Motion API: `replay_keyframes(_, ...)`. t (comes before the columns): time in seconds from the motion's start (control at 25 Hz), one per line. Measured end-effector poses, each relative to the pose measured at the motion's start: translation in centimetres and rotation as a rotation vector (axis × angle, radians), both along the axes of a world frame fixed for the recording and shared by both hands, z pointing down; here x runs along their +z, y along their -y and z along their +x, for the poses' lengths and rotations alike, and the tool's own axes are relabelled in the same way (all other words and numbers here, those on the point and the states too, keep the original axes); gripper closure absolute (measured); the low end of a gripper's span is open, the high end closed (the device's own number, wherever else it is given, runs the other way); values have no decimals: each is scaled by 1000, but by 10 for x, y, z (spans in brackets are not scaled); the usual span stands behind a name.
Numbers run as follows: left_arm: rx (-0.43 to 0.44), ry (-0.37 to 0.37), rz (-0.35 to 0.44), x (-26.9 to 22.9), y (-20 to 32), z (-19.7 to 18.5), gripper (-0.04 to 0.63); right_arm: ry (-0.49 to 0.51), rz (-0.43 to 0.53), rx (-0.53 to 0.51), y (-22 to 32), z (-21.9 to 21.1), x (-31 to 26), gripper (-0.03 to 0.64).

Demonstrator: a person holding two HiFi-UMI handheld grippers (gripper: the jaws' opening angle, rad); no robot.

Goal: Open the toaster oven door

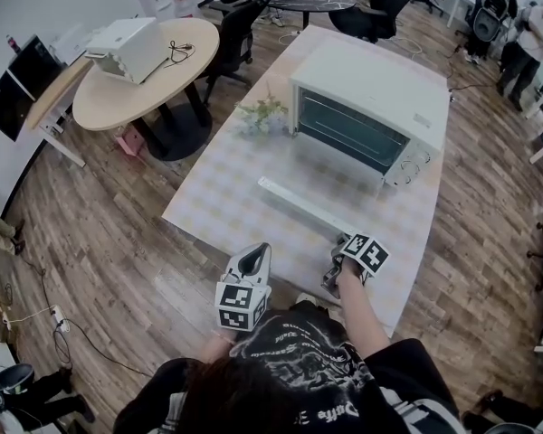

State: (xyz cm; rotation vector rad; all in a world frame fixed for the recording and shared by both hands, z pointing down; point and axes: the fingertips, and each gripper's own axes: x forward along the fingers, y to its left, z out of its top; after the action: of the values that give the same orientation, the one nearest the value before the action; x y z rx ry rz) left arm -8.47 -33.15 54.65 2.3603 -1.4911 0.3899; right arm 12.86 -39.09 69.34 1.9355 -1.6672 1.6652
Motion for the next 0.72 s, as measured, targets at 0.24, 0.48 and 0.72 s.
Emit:
replay_keyframes(0.24, 3, -7, -4, 0, 0, -1, 575, 7, 7, -5, -9, -3, -5, 524)
replay_keyframes(0.48, 39, -39, -21, 8, -7, 7, 575, -16, 78, -79, -39, -7, -18, 508)
replay_keyframes(0.72, 111, -65, -40, 11, -20, 15, 575, -185, 253, -211, -63, -3, -62, 508)
